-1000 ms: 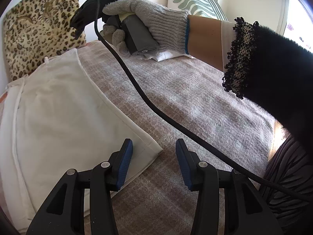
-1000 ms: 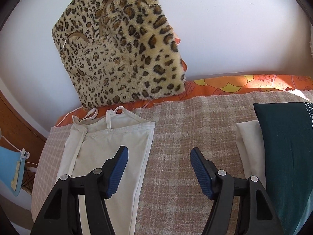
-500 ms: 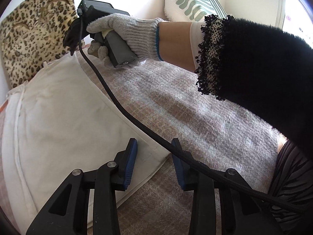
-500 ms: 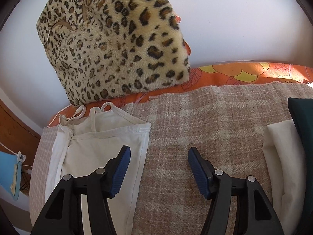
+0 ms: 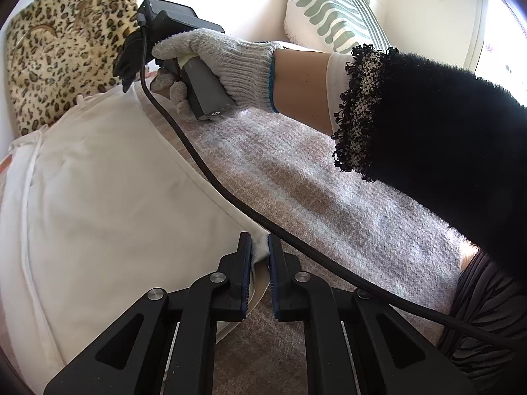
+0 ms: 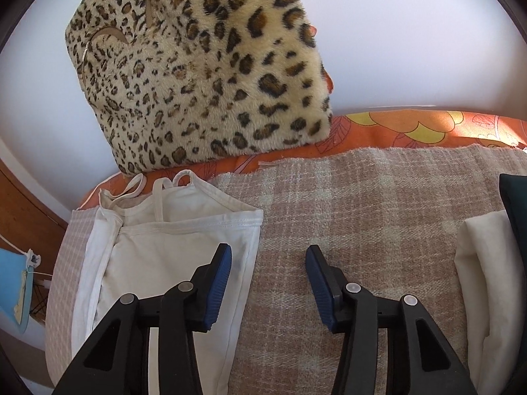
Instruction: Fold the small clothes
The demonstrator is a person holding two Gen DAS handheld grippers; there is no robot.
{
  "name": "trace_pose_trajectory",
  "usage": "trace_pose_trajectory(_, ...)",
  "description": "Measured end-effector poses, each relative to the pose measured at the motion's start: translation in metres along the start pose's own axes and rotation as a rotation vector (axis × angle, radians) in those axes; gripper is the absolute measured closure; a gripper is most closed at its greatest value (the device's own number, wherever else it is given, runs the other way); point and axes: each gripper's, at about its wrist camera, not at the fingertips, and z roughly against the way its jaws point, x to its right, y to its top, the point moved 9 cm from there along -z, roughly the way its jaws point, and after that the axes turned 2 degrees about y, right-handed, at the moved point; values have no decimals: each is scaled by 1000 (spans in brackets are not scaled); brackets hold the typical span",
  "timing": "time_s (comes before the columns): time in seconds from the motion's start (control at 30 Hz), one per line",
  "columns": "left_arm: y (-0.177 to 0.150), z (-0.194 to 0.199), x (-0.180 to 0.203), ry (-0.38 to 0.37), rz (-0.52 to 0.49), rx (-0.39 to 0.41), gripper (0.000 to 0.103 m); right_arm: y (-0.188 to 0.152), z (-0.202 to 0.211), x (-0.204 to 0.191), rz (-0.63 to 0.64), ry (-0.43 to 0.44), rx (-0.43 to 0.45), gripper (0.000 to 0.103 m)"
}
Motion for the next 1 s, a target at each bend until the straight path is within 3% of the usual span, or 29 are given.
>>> trace_pose_trajectory(0.07,0,2,0,-6,11,2,96,0,-3,-6,6,16,-6,58)
trace_pose_trajectory(0.17,-1,4,-2,-14,27,1,96,-2,-10,-14,33,14,-29,75)
trace_pose_trajectory(0.23,0,7,-4,-12,35,10,97,-3,-13,-17,43,4,-40,92)
trace_pose_trajectory(0.3,3,13,-9,-12,41,23,97,-3,-12,-17,37,7,-42,98)
trace_pose_trajectory(0.57,9,38,-31,-1,111,75,98,3,-1,-26,58,-13,-17,102)
trace_pose_trajectory(1.0,-21,66,-62,15,252,98,98,18,16,-69,100,-39,14,103)
